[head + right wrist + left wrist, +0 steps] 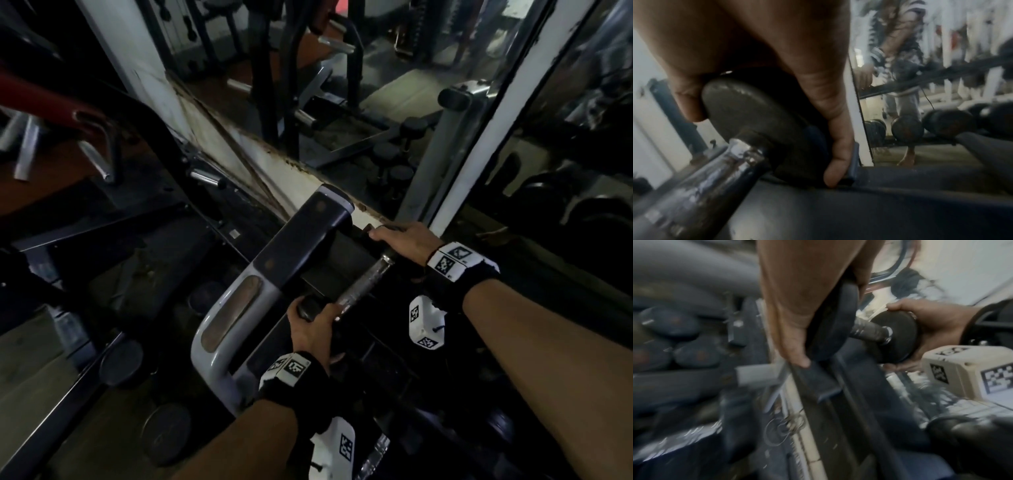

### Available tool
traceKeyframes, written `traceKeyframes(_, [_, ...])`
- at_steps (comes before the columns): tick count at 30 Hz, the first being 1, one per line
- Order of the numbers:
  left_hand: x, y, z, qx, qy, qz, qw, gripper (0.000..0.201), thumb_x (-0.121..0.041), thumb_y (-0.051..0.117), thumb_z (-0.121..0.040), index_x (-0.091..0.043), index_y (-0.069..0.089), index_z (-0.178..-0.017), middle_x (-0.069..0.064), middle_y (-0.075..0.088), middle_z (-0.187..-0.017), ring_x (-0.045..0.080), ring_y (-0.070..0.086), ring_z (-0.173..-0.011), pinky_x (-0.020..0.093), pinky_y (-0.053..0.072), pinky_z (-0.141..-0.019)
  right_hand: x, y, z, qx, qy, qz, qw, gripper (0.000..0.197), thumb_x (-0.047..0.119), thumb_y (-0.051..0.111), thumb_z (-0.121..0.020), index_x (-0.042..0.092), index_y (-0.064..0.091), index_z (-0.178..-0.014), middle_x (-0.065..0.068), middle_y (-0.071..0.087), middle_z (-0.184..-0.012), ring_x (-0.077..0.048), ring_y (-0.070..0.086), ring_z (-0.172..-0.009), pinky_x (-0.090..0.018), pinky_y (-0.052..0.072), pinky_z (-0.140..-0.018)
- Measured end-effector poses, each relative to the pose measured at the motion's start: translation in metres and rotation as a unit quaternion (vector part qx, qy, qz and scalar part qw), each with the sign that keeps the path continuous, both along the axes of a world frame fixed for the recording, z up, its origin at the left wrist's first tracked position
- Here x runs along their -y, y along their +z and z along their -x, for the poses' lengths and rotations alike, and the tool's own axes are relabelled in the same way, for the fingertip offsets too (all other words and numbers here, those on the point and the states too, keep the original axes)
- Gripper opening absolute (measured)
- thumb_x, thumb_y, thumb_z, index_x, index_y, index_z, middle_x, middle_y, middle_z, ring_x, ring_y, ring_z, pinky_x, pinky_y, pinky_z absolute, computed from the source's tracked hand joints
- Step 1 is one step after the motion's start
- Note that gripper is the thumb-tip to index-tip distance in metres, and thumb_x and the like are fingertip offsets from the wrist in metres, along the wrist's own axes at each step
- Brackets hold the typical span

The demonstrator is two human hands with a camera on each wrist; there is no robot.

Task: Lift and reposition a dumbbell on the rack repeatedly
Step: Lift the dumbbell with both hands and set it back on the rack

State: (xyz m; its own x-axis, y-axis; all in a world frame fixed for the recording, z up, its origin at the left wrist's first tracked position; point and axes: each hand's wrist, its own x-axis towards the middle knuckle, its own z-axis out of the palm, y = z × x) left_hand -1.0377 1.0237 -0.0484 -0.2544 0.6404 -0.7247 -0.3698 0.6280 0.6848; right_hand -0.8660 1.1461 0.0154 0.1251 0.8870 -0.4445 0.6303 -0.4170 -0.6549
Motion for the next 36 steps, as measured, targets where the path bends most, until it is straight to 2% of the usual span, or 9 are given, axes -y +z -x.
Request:
traceKeyframes(3, [-0.010, 0.016, 0.011, -0.013, 0.012, -0.073, 0.997, 0.062, -0.025, 0.082, -0.071, -0.033, 0.050, -0.124, 0.011, 0.067, -0.109, 0.032, 0.068, -0.094, 0.056, 0.058, -0.083, 0.012, 0.017, -0.004, -0.067, -0.057, -0.030, 0.996, 0.043, 0.053, 0.070, -0.081, 0.023, 0.073, -0.113, -0.001, 0.070, -0.096, -0.025, 0.066, -0.094, -0.033, 0.053, -0.087])
traceKeyframes(6, [-0.025, 0.048, 0.025, 0.010, -0.001, -0.130, 0.991, 0.070, -0.035, 0.086, -0.055, -0.039, 0.056, -0.118, 0.012, 0.069, -0.114, 0.034, 0.068, -0.102, 0.057, 0.055, -0.092, 0.028, 0.043, -0.003, -0.138, -0.112, -0.089, 0.980, 0.019, 0.045, 0.073, -0.083, 0.028, 0.069, -0.090, 0.001, 0.068, -0.092, -0.023, 0.066, -0.089, -0.037, 0.055, -0.086])
traceKeyframes(9, [-0.039, 0.086, 0.042, 0.034, -0.031, -0.190, 0.981, 0.061, -0.043, 0.086, -0.064, -0.041, 0.059, -0.119, 0.004, 0.072, -0.112, 0.026, 0.071, -0.095, 0.049, 0.057, -0.086, 0.054, 0.066, 0.005, -0.209, -0.167, -0.148, 0.952, 0.018, 0.041, 0.074, -0.082, 0.027, 0.069, -0.091, -0.006, 0.070, -0.093, -0.024, 0.066, -0.081, -0.038, 0.055, -0.078])
traceKeyframes(11, [-0.047, 0.108, 0.054, 0.022, -0.068, -0.225, 0.972, 0.044, -0.040, 0.079, -0.078, -0.035, 0.062, -0.118, -0.003, 0.073, -0.094, 0.016, 0.071, -0.077, 0.037, 0.056, -0.074, 0.072, 0.076, 0.012, -0.259, -0.196, -0.173, 0.930, 0.026, 0.038, 0.073, -0.084, 0.019, 0.069, -0.102, -0.010, 0.070, -0.089, -0.021, 0.065, -0.068, -0.031, 0.053, -0.063])
traceKeyframes(14, [-0.046, 0.139, 0.070, -0.027, -0.128, -0.293, 0.947, 0.034, -0.032, 0.079, -0.080, -0.025, 0.065, -0.110, 0.002, 0.070, -0.092, 0.014, 0.070, -0.068, 0.032, 0.057, -0.064, 0.108, 0.093, 0.025, -0.290, -0.233, -0.233, 0.898, 0.020, 0.034, 0.072, -0.087, 0.021, 0.065, -0.100, -0.002, 0.065, -0.074, -0.015, 0.063, -0.053, -0.025, 0.048, -0.052])
traceKeyframes(18, [-0.024, 0.170, 0.078, -0.063, -0.182, -0.355, 0.915, 0.038, -0.043, 0.080, -0.058, -0.039, 0.068, -0.094, 0.006, 0.069, -0.112, 0.032, 0.067, -0.103, 0.050, 0.055, -0.093, 0.155, 0.109, 0.043, -0.294, -0.292, -0.311, 0.855, 0.025, 0.041, 0.080, -0.075, 0.029, 0.067, -0.091, -0.003, 0.068, -0.083, -0.023, 0.065, -0.073, -0.036, 0.053, -0.068])
traceKeyframes(23, [0.018, 0.186, 0.078, -0.061, -0.253, -0.423, 0.868, 0.038, -0.036, 0.078, -0.068, -0.035, 0.066, -0.103, 0.010, 0.067, -0.118, 0.031, 0.065, -0.106, 0.046, 0.053, -0.097, 0.225, 0.113, 0.060, -0.278, -0.376, -0.378, 0.799, 0.024, 0.038, 0.079, -0.078, 0.031, 0.068, -0.097, -0.001, 0.068, -0.091, -0.027, 0.066, -0.083, -0.043, 0.054, -0.074])
traceKeyframes(28, [0.066, 0.183, 0.063, -0.039, -0.310, -0.435, 0.844, 0.044, -0.039, 0.074, -0.065, -0.037, 0.066, -0.108, 0.004, 0.066, -0.113, 0.031, 0.065, -0.106, 0.050, 0.052, -0.098, 0.305, 0.110, 0.067, -0.246, -0.446, -0.399, 0.762, 0.051, 0.056, 0.084, -0.055, 0.045, 0.068, -0.103, -0.009, 0.071, -0.117, -0.039, 0.068, -0.106, -0.060, 0.055, -0.091])
traceKeyframes(36, [0.131, 0.175, 0.012, 0.005, -0.386, -0.438, 0.812, 0.040, -0.028, 0.077, -0.076, -0.026, 0.067, -0.114, 0.003, 0.066, -0.111, 0.023, 0.064, -0.102, 0.045, 0.051, -0.101, 0.406, 0.113, 0.044, -0.183, -0.527, -0.419, 0.717, 0.032, 0.038, 0.082, -0.073, 0.034, 0.069, -0.102, -0.008, 0.070, -0.114, -0.030, 0.069, -0.101, -0.045, 0.058, -0.091])
